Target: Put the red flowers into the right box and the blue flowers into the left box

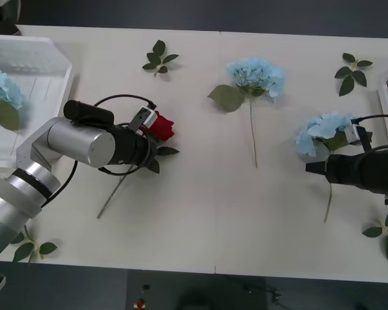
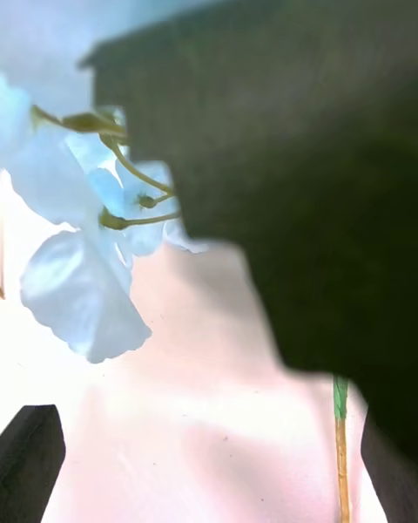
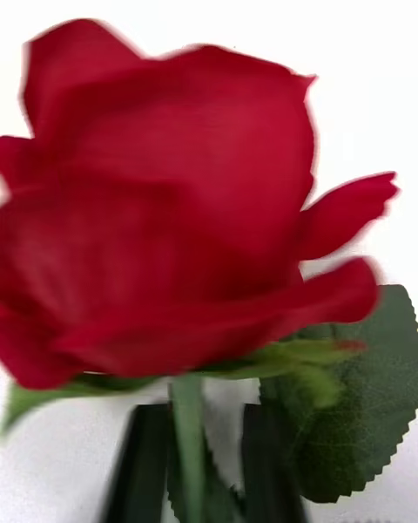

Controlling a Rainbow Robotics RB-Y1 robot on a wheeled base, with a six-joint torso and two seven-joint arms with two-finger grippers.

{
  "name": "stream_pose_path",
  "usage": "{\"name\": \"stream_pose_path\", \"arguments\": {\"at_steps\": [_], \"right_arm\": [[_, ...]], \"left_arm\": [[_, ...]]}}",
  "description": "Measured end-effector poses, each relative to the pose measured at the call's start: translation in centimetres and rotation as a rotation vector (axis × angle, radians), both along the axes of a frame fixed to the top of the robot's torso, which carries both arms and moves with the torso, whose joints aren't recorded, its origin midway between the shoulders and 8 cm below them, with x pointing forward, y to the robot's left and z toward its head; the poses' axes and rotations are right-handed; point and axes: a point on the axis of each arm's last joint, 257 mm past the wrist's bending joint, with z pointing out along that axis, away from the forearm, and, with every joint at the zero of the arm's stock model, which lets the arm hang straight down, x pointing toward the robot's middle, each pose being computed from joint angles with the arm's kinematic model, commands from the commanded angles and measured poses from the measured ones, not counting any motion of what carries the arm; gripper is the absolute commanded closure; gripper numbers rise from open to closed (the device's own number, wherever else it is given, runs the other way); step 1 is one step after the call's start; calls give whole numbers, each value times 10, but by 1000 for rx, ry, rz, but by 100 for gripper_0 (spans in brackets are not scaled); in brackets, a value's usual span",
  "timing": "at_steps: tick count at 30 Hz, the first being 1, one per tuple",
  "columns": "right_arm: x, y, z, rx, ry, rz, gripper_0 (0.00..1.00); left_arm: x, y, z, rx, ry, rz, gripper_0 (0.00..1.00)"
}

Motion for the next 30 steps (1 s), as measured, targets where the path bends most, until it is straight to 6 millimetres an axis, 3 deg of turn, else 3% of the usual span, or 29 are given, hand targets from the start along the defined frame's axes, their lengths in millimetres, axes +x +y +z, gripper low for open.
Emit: {"name": "stream_pose_path", "arguments": {"at_steps": [5, 8, 14, 17, 21, 27, 30], "right_arm": [[5, -7, 17, -3, -18, -1, 0], [-6, 1, 34, 73, 54, 17, 0], [-10, 2, 98, 214, 46, 110, 0], [-12, -8, 119, 205, -12, 186, 0], [-24, -8, 139, 247, -39, 278, 0], [-41, 3, 165, 247, -193, 488, 0], [-50, 15, 186, 329, -248, 544, 0]], "left_arm": [[0, -6, 4, -24, -2, -5, 100], [1, -26, 27, -89, -41, -31, 100], [-12, -60, 99, -334, -69, -77, 100], [-16, -64, 138, -427, -91, -95, 100], [-39, -82, 199, -683, -14, -136, 100], [-60, -80, 270, -1007, 74, -153, 100], [-64, -77, 292, -1071, 26, -198, 100]]}}
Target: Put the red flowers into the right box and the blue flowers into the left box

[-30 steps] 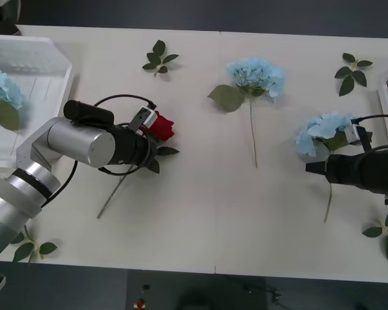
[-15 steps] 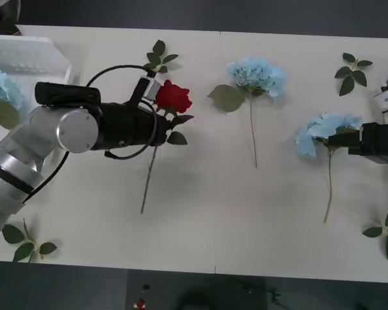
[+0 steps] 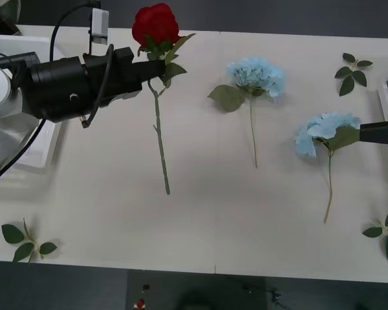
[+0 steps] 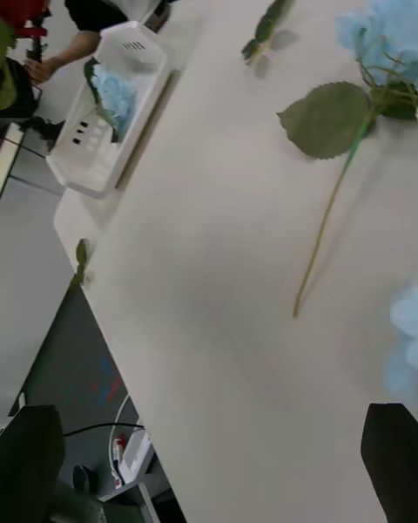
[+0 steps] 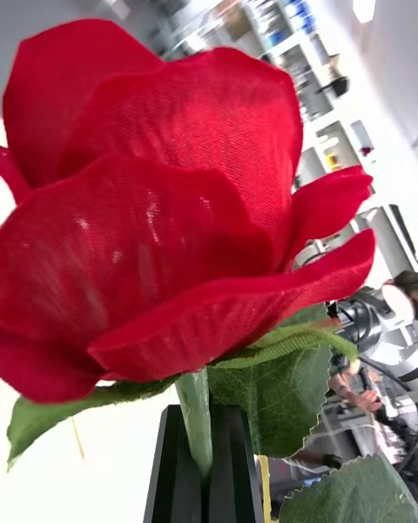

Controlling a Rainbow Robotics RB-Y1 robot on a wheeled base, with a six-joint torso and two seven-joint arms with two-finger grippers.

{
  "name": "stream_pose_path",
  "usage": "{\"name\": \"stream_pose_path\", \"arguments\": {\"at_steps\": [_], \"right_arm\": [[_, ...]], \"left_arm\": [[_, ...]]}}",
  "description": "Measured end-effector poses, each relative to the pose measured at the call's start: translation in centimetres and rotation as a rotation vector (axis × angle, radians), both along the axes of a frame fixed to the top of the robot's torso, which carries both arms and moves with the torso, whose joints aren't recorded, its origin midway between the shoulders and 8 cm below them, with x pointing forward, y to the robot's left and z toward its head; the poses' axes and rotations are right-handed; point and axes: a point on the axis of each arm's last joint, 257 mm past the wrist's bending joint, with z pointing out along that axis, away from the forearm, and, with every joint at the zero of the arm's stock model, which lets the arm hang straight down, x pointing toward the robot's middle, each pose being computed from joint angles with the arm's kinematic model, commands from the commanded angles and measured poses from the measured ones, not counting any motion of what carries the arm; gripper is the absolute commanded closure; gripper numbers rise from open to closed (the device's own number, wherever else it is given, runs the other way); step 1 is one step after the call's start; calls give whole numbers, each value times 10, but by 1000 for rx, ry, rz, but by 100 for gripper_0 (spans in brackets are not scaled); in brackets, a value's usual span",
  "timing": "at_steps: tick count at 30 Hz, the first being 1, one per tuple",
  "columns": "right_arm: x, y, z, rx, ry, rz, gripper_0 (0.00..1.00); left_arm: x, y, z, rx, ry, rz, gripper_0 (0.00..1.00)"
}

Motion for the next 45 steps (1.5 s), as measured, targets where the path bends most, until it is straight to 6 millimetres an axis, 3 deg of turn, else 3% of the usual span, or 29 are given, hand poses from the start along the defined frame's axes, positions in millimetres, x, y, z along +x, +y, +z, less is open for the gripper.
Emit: {"name": "stream_pose_path", "arguments": {"at_steps": [3, 8, 16, 22, 31, 45], "right_arm": [[-6, 8, 13, 33, -65, 52, 0], [-13, 38, 41, 93, -171, 114, 0], [-39, 96, 38, 113, -229, 101, 0], [-53, 120, 31, 135, -225, 74, 0], [-62, 159, 12, 274, -131, 52, 0], [-60, 200, 15, 360, -115, 70, 0]], "left_arm": [[-1, -5, 13, -13, -105, -4, 100], [-13, -30, 38, -139, -149, -46, 100], [-30, -76, 56, -184, -362, -62, 100], [-33, -111, 53, -207, -351, -45, 100], [-53, -169, 29, -214, -287, -66, 100], [-70, -207, 2, -130, -355, -64, 100]]}}
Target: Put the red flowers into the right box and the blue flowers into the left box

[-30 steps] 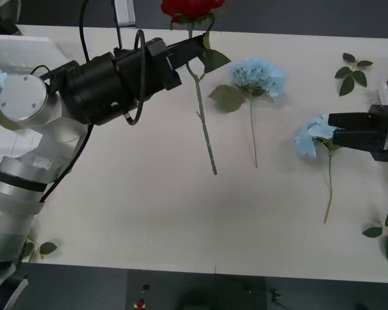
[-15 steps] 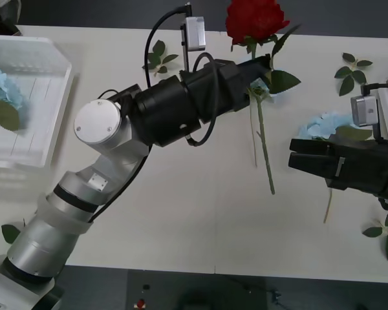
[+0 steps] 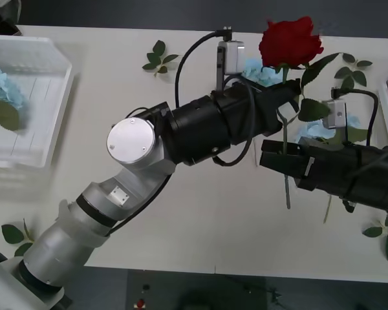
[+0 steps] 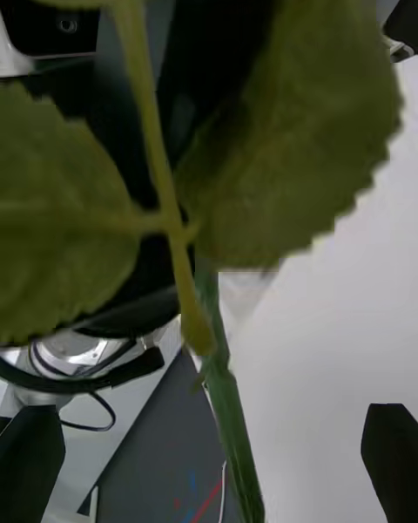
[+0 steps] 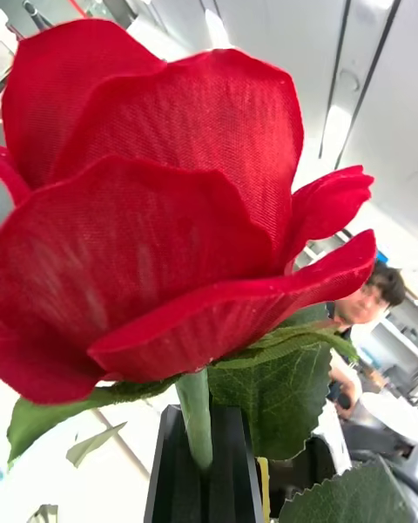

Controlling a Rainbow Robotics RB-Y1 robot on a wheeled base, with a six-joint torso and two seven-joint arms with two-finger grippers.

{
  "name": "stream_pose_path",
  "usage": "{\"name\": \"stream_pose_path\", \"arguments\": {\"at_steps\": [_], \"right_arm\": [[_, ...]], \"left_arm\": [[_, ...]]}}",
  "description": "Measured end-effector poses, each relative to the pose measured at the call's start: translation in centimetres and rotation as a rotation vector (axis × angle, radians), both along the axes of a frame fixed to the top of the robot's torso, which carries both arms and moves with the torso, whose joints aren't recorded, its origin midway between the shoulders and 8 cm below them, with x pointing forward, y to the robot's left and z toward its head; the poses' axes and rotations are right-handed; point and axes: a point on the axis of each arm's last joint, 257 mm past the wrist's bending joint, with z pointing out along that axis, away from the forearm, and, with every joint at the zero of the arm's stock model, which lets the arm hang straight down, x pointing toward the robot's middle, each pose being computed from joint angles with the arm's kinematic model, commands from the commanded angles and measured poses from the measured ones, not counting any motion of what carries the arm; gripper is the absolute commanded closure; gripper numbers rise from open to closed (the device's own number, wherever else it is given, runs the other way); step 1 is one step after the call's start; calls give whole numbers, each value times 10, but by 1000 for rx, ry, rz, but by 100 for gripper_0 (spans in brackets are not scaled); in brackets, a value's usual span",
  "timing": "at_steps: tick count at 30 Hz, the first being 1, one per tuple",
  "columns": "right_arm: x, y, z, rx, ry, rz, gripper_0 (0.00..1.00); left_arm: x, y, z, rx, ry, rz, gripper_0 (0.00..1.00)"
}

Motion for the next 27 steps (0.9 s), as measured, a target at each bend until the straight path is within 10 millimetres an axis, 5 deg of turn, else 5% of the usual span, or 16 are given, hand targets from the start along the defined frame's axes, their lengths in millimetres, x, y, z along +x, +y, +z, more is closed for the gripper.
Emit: {"name": "stream_pose_path", "arguments": {"at_steps": [1, 2, 3, 4, 20, 22, 23, 27], "right_arm": [[1, 2, 1, 4, -1, -1, 10], [1, 3, 1, 8, -1, 2, 73], [1, 5, 1, 11, 0, 5, 94], [2, 6, 1, 12, 1, 6, 99], [3, 7, -2, 11, 7, 8, 100], [3, 7, -2, 11, 7, 8, 100], [3, 7, -2, 11, 7, 8, 100], [3, 7, -2, 11, 7, 8, 100]], "left_arm": [[0, -1, -2, 2, 3, 1, 100], [1, -2, -4, 4, 7, 4, 100], [1, -3, -6, 5, 12, 8, 100], [2, -4, -8, 6, 15, 13, 100], [1, -7, -11, 7, 21, 18, 100], [1, -7, -11, 6, 22, 20, 80], [2, -7, -11, 6, 22, 22, 56], [8, -3, -10, 2, 24, 44, 27]]}}
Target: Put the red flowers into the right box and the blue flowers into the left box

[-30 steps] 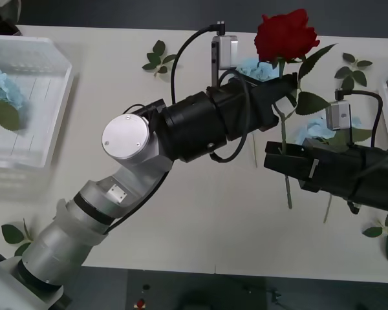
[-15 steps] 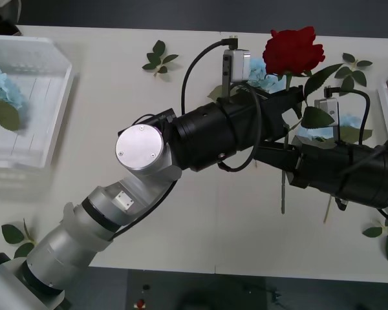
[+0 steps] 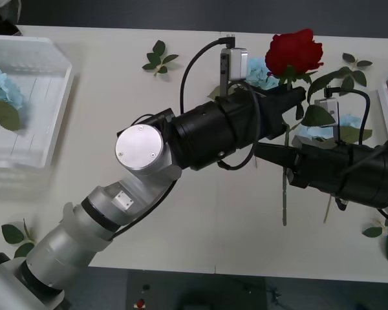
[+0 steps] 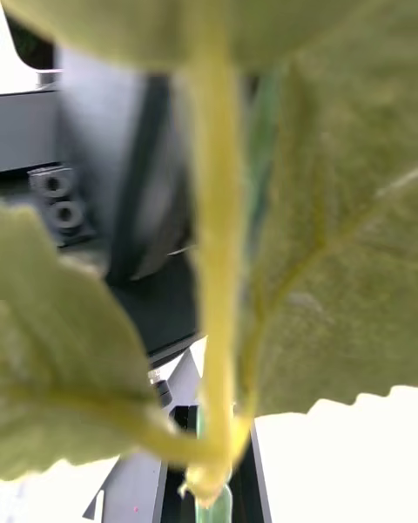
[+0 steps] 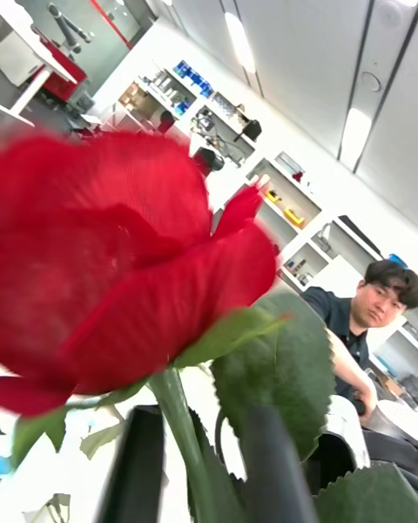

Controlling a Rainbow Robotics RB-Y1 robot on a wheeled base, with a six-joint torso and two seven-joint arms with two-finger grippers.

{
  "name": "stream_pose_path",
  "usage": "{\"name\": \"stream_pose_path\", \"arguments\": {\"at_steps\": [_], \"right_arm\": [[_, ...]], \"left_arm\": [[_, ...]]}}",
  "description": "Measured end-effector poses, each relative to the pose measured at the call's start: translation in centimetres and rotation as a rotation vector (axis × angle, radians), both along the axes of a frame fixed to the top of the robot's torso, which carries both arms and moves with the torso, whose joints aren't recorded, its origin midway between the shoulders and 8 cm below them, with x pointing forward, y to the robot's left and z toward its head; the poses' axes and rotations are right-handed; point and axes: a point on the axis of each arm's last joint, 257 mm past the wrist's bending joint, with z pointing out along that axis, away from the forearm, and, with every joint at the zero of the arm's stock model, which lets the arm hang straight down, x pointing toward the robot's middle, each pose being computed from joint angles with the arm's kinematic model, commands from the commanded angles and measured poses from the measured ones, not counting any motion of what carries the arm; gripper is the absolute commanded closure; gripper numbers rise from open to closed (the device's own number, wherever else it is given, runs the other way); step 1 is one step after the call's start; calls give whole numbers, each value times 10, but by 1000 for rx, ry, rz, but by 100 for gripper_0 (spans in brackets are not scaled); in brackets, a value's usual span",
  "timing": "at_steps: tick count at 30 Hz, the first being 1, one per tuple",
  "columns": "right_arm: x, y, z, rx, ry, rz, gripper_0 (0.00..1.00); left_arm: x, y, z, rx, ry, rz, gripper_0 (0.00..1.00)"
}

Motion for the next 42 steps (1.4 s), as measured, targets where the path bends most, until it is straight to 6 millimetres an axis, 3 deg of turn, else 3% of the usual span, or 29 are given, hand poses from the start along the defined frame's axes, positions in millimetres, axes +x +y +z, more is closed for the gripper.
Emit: {"name": "stream_pose_path", "arguments": {"at_steps": [6, 10, 14, 18, 23, 29, 34, 37, 42], "right_arm": [[0, 0, 0, 0, 0, -2, 100], [8, -7, 2, -2, -7, -24, 100], [30, -36, -2, -41, -3, -93, 100], [62, -86, -10, -121, 97, -187, 100], [98, -168, -13, -233, 275, -339, 100], [125, -267, -14, -457, 324, -539, 100], [146, -363, -18, -736, 290, -756, 100], [154, -405, -13, -865, 250, -848, 100], [161, -467, -1, -983, 247, -1018, 100]], "left_arm": [[10, 20, -12, 25, 21, 14, 25], [24, 51, -28, 65, 48, 38, 25], [38, 94, -45, 137, 59, 64, 25], [39, 139, -59, 241, 53, 41, 25], [45, 203, -63, 325, 36, 60, 25], [52, 284, -78, 515, -13, 79, 25], [63, 350, -57, 589, -49, 150, 25], [63, 364, -49, 599, -63, 168, 25], [62, 360, -56, 690, -233, 150, 25]]}}
